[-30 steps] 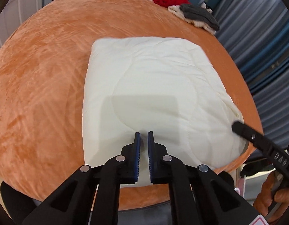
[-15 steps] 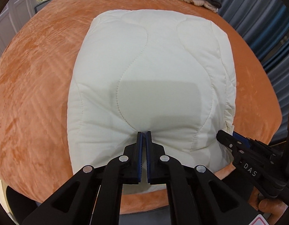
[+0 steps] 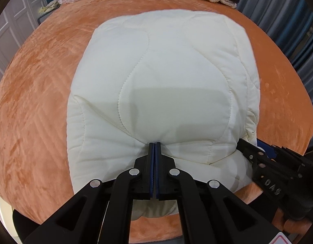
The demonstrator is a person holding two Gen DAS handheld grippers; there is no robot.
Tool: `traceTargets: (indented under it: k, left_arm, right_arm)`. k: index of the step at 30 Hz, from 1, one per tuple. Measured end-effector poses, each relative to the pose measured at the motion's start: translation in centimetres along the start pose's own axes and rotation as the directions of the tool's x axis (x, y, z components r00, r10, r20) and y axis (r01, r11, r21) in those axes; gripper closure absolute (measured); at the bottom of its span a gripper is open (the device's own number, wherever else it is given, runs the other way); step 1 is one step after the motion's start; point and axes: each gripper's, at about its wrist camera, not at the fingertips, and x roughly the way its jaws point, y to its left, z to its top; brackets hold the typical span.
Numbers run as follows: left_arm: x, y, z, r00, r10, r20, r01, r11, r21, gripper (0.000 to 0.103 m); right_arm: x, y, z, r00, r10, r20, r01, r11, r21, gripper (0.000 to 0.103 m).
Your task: Fold large clothes
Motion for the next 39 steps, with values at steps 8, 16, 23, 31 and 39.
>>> traceTargets:
  k: [8, 16, 23, 31, 39]
  left_arm:
    - [-6.1, 4.1, 3.2, 0.991, -0.09, 0.102, 0.099, 0.992, -0.08, 0.098]
    - [-4.6, 7.6, 11.5, 0.989, -0.073, 0.131, 0.094, 0.982, -0.166, 0.098]
    - [0.0, 7.4, 13.4, 0.994, -0.095, 0.05, 0.104, 0.972, -0.21, 0.098]
    - [2.8, 4.9, 13.8, 0.995, -0.091, 0.047, 0.097, 0.985, -0.14, 0.098]
    - [6.4, 2.3, 13.9, 0.998, 0.015, 0.065, -0.011, 0.998, -0.064, 0.1]
  right_arm:
    - [-9.2, -0.8, 3.5, 0.987, 0.073, 0.142, -0.082, 0.995, 0.058, 0.047]
    - [-6.3, -0.5, 13.2, 0.973, 0.161, 0.168, -0.188, 0.968, 0.163, 0.038]
    - [1.3, 1.2, 14.5, 0.992, 0.125, 0.034, -0.129, 0.975, 0.181, 0.086]
    - [2.8, -1.5, 11.6, 0.996, -0.017, 0.088, -0.003, 0.976, 0.216, 0.092]
    - [5.4, -2.1, 11.3, 0.997, -0.033, 0.076, 0.017, 0.98, 0.198, 0.083]
